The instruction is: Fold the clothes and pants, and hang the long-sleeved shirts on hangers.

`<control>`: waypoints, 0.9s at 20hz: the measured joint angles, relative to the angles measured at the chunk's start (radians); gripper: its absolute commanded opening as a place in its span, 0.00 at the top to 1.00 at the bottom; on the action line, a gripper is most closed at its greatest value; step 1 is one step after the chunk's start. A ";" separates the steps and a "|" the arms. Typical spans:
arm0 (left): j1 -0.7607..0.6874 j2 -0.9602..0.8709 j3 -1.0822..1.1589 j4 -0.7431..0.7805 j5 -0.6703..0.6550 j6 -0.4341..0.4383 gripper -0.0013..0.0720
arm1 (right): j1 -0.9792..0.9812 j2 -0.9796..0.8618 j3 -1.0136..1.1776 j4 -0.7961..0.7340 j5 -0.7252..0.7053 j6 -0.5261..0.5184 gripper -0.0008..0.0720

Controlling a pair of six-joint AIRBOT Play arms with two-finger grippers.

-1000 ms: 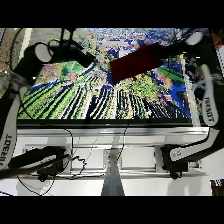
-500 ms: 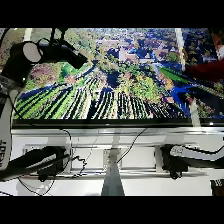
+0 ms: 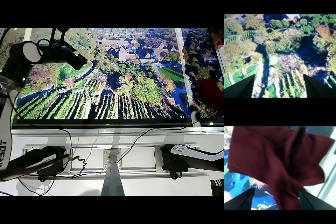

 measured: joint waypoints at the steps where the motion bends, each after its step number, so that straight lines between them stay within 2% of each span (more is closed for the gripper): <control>1: 0.000 -0.001 0.000 0.000 0.000 0.000 0.04 | -0.001 -0.001 -0.001 -0.003 0.003 0.000 0.53; 2: 0.000 -0.002 0.000 0.000 0.000 0.000 0.04 | 0.000 -0.001 -0.002 -0.003 0.004 0.000 0.69; 4: 0.000 -0.002 0.000 0.000 0.000 0.000 0.04 | 0.013 -0.002 -0.005 -0.008 0.000 0.000 0.94; 5: 0.000 -0.002 0.000 0.000 0.000 0.000 0.04 | 0.024 -0.002 -0.005 -0.010 -0.006 0.000 0.97; 11: 0.000 -0.002 0.000 0.000 0.000 0.000 0.04 | 0.209 -0.002 -0.006 -0.009 -0.079 -0.041 0.97; 16: 0.000 -0.002 0.000 0.000 0.000 0.000 0.04 | 0.519 -0.002 -0.006 -0.010 -0.217 -0.114 0.97; 18: 0.000 -0.002 0.000 0.000 0.000 0.000 0.04 | 0.664 -0.002 -0.006 -0.010 -0.293 -0.175 0.97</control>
